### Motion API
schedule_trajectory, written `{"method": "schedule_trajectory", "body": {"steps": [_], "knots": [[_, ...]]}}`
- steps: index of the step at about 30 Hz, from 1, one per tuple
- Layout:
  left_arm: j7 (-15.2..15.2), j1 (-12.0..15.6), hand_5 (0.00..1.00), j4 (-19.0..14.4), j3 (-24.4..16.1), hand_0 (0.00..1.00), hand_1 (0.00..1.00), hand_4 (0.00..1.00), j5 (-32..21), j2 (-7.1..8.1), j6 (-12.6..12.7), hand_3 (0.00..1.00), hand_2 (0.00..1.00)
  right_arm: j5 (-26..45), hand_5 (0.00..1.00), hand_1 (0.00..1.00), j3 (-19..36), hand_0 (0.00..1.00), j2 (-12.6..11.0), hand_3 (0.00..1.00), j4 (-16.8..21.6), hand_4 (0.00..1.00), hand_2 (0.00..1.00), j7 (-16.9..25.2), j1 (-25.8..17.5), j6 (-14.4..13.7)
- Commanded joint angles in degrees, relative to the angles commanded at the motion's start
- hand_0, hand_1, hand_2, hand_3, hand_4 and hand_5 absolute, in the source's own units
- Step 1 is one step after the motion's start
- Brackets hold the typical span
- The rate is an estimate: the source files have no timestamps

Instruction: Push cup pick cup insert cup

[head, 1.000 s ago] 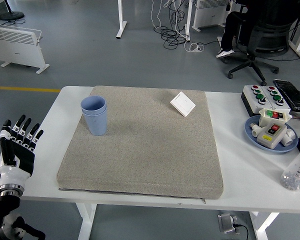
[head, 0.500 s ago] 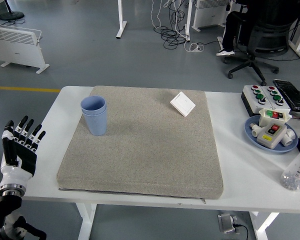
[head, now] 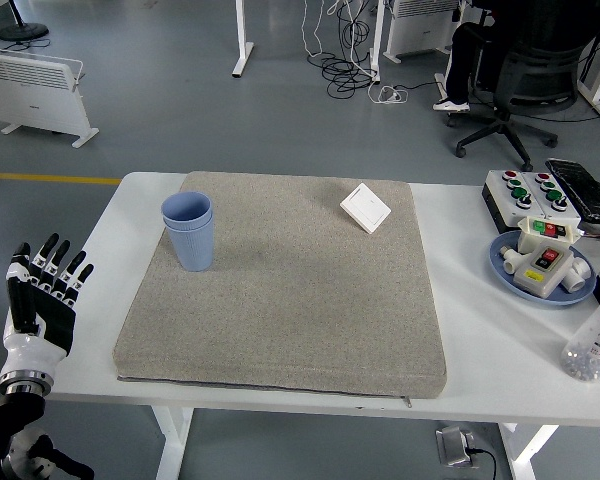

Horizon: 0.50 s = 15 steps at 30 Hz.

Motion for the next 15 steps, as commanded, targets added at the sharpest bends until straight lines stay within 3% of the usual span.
{"method": "schedule_trajectory", "body": {"steps": [15], "knots": [[-0.03,0.38,0.998,-0.07,0.04,0.853,0.866,0.603,-0.04,0.00,0.12,0.890,0.940,-0.16,0.469,0.624,-0.04,0.755,0.13,0.559,0.00,0.077,0.647,-0.01,-0.18,0.03]]}}
